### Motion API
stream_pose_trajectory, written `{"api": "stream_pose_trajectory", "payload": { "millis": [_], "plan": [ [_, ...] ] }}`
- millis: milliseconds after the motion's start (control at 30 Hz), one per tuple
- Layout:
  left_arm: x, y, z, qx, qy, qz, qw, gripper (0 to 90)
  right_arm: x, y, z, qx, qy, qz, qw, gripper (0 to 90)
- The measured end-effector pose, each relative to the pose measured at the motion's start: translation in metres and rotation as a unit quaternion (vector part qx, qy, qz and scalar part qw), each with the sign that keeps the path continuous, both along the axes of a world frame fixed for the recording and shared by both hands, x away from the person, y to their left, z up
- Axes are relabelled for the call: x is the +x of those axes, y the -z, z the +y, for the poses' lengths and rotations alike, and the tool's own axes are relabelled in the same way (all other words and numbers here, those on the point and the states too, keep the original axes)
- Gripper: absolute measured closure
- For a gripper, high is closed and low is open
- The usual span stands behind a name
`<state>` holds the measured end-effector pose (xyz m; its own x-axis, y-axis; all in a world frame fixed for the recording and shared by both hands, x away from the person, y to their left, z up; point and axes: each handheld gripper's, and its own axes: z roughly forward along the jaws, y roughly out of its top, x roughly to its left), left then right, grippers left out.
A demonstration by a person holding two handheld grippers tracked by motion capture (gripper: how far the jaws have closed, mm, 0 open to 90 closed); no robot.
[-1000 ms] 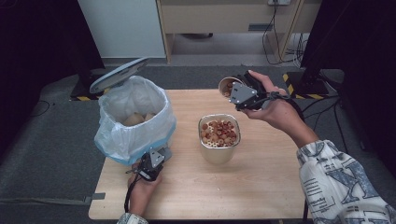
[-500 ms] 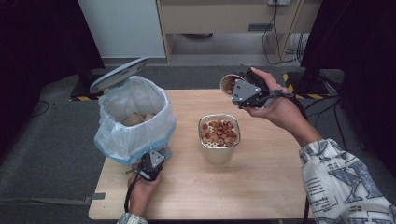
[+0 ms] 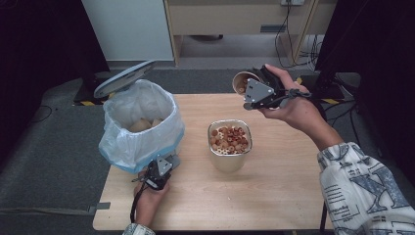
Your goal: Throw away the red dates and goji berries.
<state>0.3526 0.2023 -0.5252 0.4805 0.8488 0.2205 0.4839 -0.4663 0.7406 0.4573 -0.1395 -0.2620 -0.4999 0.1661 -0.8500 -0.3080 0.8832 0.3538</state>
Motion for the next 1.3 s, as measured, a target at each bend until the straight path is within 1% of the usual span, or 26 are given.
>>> {"api": "stream_pose_trajectory", "payload": {
  "millis": [33, 67, 100, 133, 167, 200, 267, 300, 467, 867, 1000, 1300],
  "plan": [
    [0.0000, 0.0000, 0.0000, 0.000, 0.000, 0.000, 1.0000, 89.3, 0.0000, 0.0000, 0.0000, 0.000, 0.000, 0.000, 1.0000, 34.3],
    [0.0000, 0.0000, 0.0000, 0.000, 0.000, 0.000, 1.0000, 89.4, -0.0003, -0.0006, 0.0016, -0.009, -0.003, -0.004, 0.9999, 34.3],
    [0.0000, 0.0000, 0.0000, 0.000, 0.000, 0.000, 1.0000, 89.3, -0.0003, -0.0006, 0.0016, -0.009, -0.003, -0.004, 0.9999, 34.3],
    [0.0000, 0.0000, 0.0001, 0.000, 0.000, 0.000, 1.0000, 89.3, -0.0009, -0.0006, 0.0035, -0.019, -0.003, -0.011, 0.9998, 34.3],
    [0.0000, 0.0000, 0.0001, 0.000, 0.000, 0.000, 1.0000, 89.3, -0.0009, -0.0006, 0.0035, -0.019, -0.003, -0.011, 0.9998, 34.3],
    [0.0000, 0.0000, 0.0001, 0.000, 0.000, 0.000, 1.0000, 89.3, -0.0013, -0.0004, 0.0051, -0.029, -0.004, -0.018, 0.9994, 34.3],
    [0.0000, 0.0000, 0.0001, 0.000, 0.000, 0.000, 1.0000, 89.3, -0.0014, -0.0005, 0.0055, -0.028, -0.004, -0.016, 0.9995, 34.3],
    [0.0000, 0.0000, 0.0001, 0.000, 0.000, 0.000, 1.0000, 89.3, -0.0019, -0.0005, 0.0065, -0.035, -0.004, -0.023, 0.9991, 34.3],
    [0.0000, 0.0000, 0.0001, -0.001, 0.000, 0.000, 1.0000, 89.3, -0.0018, -0.0001, 0.0060, -0.042, -0.002, -0.029, 0.9987, 34.3],
    [0.0000, 0.0000, -0.0001, 0.000, 0.000, 0.000, 1.0000, 89.3, -0.0006, -0.0013, 0.0024, -0.047, 0.005, -0.035, 0.9982, 34.3],
    [0.0000, 0.0000, 0.0000, 0.000, 0.000, 0.000, 1.0000, 89.3, 0.0001, -0.0031, 0.0022, -0.041, 0.005, -0.034, 0.9986, 34.3],
    [0.0000, -0.0001, 0.0001, 0.000, 0.000, 0.001, 1.0000, 89.3, 0.0002, -0.0045, 0.0030, -0.045, 0.004, -0.036, 0.9983, 34.3]
  ]
}}
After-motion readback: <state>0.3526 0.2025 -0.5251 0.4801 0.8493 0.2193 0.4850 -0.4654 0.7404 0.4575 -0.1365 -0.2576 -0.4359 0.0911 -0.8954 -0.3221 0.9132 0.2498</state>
